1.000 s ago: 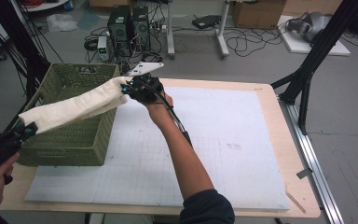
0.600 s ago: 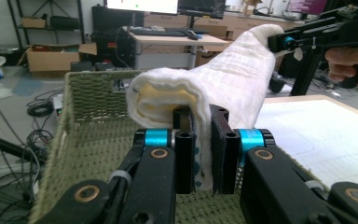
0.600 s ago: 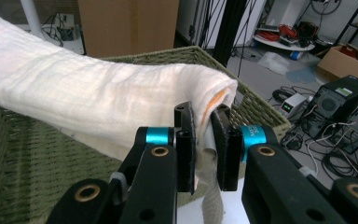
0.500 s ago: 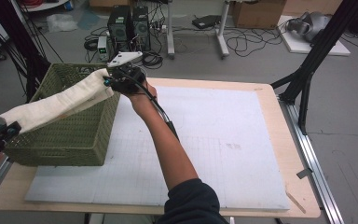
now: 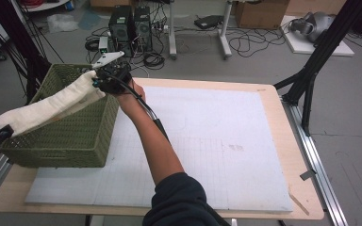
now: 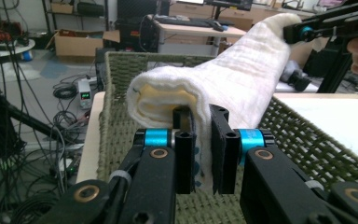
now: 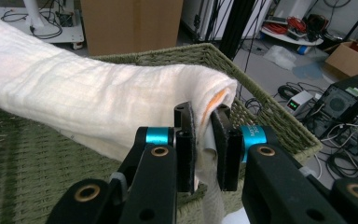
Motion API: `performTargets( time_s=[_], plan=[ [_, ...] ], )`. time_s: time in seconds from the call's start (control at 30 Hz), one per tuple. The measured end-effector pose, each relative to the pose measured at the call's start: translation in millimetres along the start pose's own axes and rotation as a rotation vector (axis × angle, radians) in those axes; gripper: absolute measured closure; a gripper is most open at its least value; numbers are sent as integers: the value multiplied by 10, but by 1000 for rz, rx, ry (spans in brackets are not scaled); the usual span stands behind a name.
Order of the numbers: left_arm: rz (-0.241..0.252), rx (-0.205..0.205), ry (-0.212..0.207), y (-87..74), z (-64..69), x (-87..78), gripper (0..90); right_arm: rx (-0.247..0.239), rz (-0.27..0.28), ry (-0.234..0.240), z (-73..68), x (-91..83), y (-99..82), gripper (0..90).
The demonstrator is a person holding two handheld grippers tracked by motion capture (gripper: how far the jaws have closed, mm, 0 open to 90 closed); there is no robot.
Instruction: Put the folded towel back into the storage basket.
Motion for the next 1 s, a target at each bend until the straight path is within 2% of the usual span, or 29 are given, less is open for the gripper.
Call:
performTargets(
  time_s=[0.27,0.4,0.43,0.47,0.5,0.53,0.6,0.67,0.83,1.0],
  plan=[
    [-16,11,13,-45,-33,60,813,-2,-29,-2,-17,84,-44,812],
    [-47,18,24,-90,-65,109,809,-25,-54,-1,-53,148,-72,809],
    [-74,25,27,-112,-74,136,796,-29,-66,-1,-64,167,-85,801],
    [-92,30,36,-129,-79,158,758,-40,-88,-6,-81,205,-112,767],
    [-96,27,49,-138,-84,172,637,-46,-115,-11,-97,240,-140,698],
    [-89,23,61,-139,-83,171,527,-60,-137,-13,-116,268,-169,668],
    [-73,38,75,-119,-73,145,443,-78,-154,0,-155,281,-200,640],
    [-56,49,75,-77,-54,108,406,-93,-145,-1,-166,241,-209,628],
    [-28,55,69,-8,-13,71,408,-72,-116,-23,-73,6,-245,611],
    [-34,53,55,3,30,98,419,-65,-83,-46,13,-272,-293,598]
  ],
)
Point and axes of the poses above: each handheld gripper's, and its own axes: x roughly forward along the jaws, y roughly out of its top, z roughly to its right, the point moved 2 cm from there along x, roughly forward along the jaws, and after that the axes turned 11 degrees about -x, right-handed, at the moved point
